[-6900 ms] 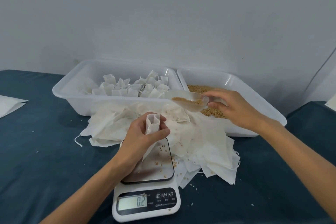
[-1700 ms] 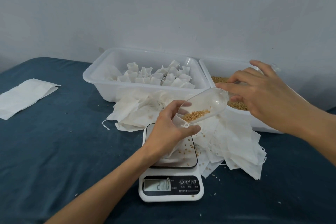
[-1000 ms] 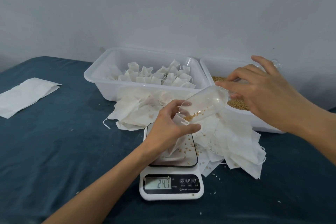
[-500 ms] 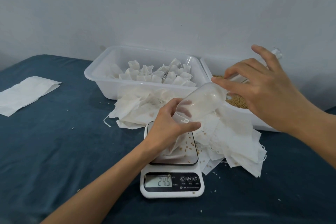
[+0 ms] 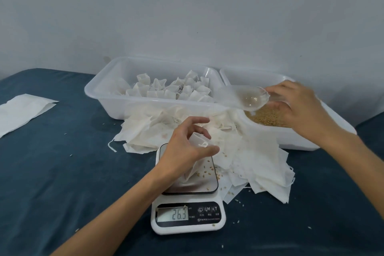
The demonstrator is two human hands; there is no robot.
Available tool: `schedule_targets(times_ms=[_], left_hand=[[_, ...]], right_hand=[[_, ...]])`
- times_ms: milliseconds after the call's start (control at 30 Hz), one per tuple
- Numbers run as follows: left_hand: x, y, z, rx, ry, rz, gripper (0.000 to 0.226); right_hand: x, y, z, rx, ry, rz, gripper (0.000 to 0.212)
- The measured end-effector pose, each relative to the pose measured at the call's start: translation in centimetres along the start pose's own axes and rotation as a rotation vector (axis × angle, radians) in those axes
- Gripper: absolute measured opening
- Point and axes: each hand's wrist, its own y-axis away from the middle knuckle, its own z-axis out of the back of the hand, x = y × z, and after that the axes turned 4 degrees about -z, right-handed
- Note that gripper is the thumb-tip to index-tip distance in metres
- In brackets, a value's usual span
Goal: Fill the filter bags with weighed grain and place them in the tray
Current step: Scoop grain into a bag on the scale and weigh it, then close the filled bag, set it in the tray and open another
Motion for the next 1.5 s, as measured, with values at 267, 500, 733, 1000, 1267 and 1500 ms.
schedule_targets(times_ms=[267,500,733,1000,1267,1500], left_hand=[[0.7,-0.2,-0.1,0.001,-0.064,-0.006,0.048],[0.5,-0.3,0.6,0.019,-0.106,-0.124,0.018],[-1.8,-3.4,2.6,-0.188,-0.003,-0.235,0.017],[-5.1,-15.8,3.9,-0.306,-0.129,-0.238,0.012],[-0.8,-24.0,-0.2,-0.273,-0.438,0.016,0.018],[0.8,-24.0,0.5,-0.399,-0.556,0.13,0.026]], right_hand=[[-6.7,-2.1,-3.9,0.342,0.19,-0.675,0.018],[-6.2,-2.3,-5.1,0.536,0.271,-0.761,0.014],[0.5,-1.2,-5.2,-0.374,-0.117,-0.376,0.02],[2.1,-0.7,-7.7,-0.398,-0.441,-0.365,0.017],[2.0,-0.4,-7.5,-0.426,-0.501,-0.406,0.015],[1.9,-0.4,-7.3,-0.444,-0.551,-0.432,0.018]])
